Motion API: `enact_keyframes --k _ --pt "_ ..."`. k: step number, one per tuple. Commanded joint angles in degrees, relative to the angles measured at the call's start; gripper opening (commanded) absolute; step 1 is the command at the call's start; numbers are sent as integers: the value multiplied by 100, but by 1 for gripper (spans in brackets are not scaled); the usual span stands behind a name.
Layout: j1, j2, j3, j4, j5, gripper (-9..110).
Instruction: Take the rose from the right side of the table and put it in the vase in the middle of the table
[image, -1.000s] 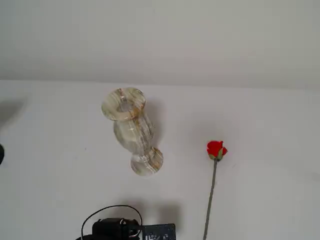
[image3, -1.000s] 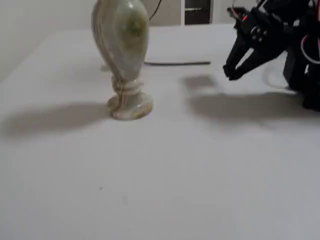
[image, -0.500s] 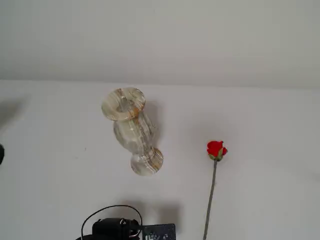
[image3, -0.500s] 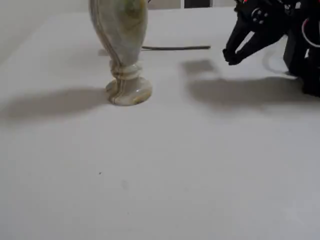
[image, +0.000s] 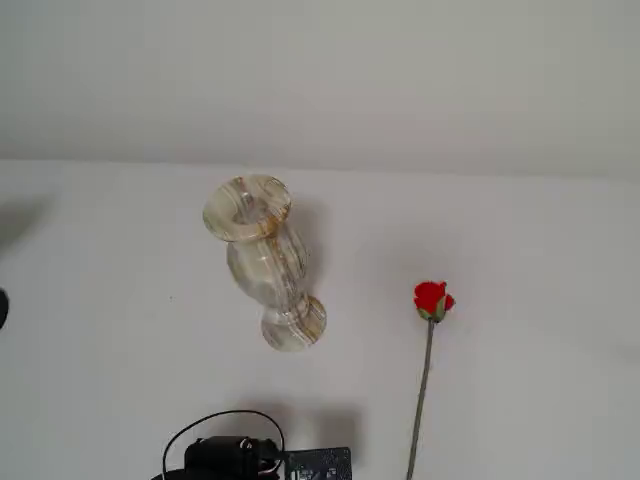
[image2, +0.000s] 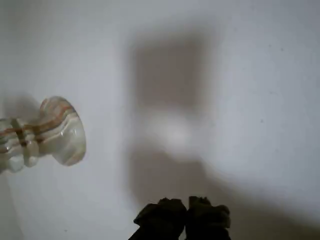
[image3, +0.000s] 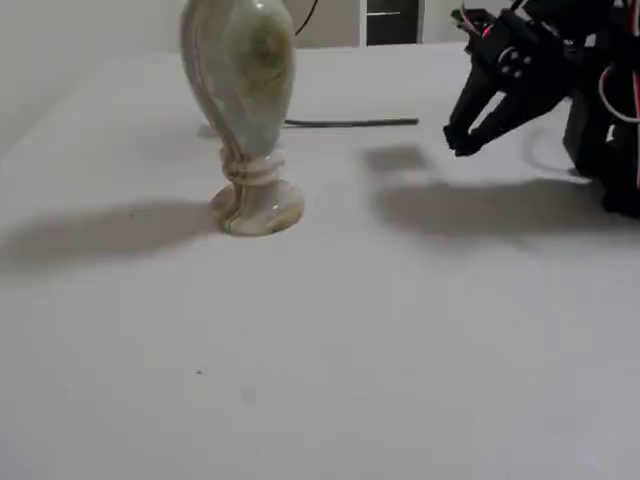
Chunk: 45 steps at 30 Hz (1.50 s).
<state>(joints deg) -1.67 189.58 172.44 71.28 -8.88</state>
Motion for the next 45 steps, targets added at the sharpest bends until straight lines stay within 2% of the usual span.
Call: enact_keyframes --k 1,18,25,26,29,30,38,42,43,45 --pt "44 88 -26 -53 79 0" --pt "-123 88 -26 -53 -53 0" --pt "-2461 132 44 316 -2531 0" --pt "-2795 211 105 439 -3050 0" --pt "-4025 272 501 765 -5599 0" --pt "-4210 281 545 756 -5906 0" --pt "-4271 281 545 756 -5968 0" --pt "-5159 281 545 703 -6029 0" --pt "-4983 272 545 606 -5678 0" --pt "-3876 281 466 149 -4931 0"
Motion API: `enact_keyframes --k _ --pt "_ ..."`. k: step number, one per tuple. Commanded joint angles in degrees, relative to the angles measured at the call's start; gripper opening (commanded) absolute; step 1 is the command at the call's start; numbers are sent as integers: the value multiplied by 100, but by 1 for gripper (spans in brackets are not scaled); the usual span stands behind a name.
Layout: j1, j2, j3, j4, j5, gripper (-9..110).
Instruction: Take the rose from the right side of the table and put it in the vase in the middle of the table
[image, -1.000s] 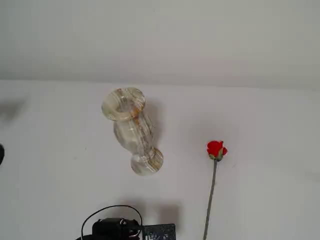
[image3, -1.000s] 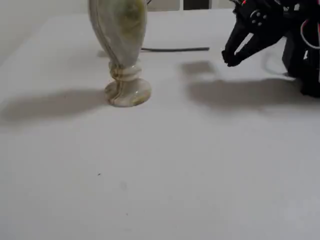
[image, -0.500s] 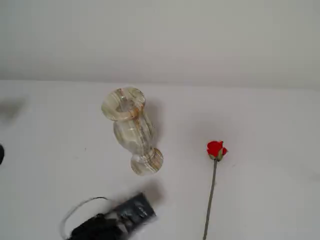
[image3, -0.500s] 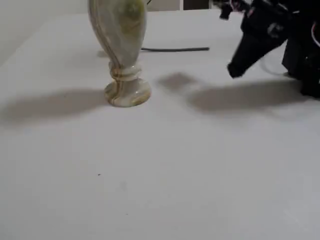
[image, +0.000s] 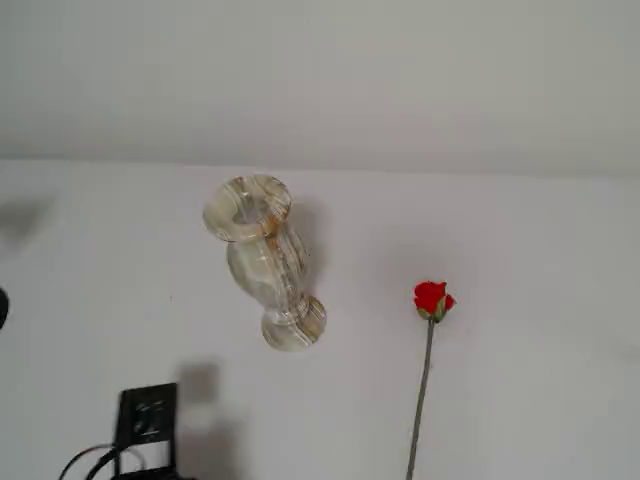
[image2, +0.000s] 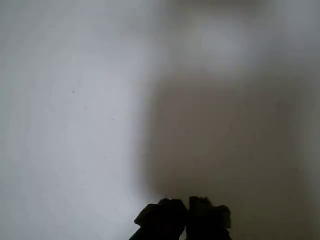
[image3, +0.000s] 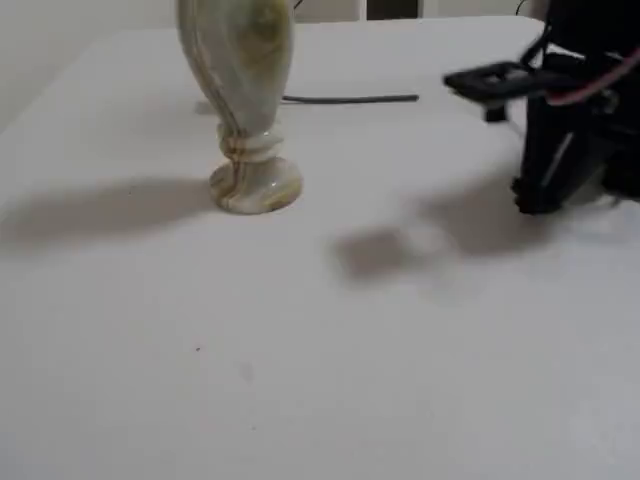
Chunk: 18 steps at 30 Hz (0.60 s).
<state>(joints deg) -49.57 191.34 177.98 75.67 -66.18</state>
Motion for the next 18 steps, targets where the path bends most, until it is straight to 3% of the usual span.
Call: enact_keyframes --k 1,5,12,18 --pt "1538 114 -185 -554 923 0" --pt "3551 -70 -536 -2048 2188 0" --pt "4746 -554 -1230 -3454 4597 5" --pt "5520 -4201 -3700 -3823 6812 21"
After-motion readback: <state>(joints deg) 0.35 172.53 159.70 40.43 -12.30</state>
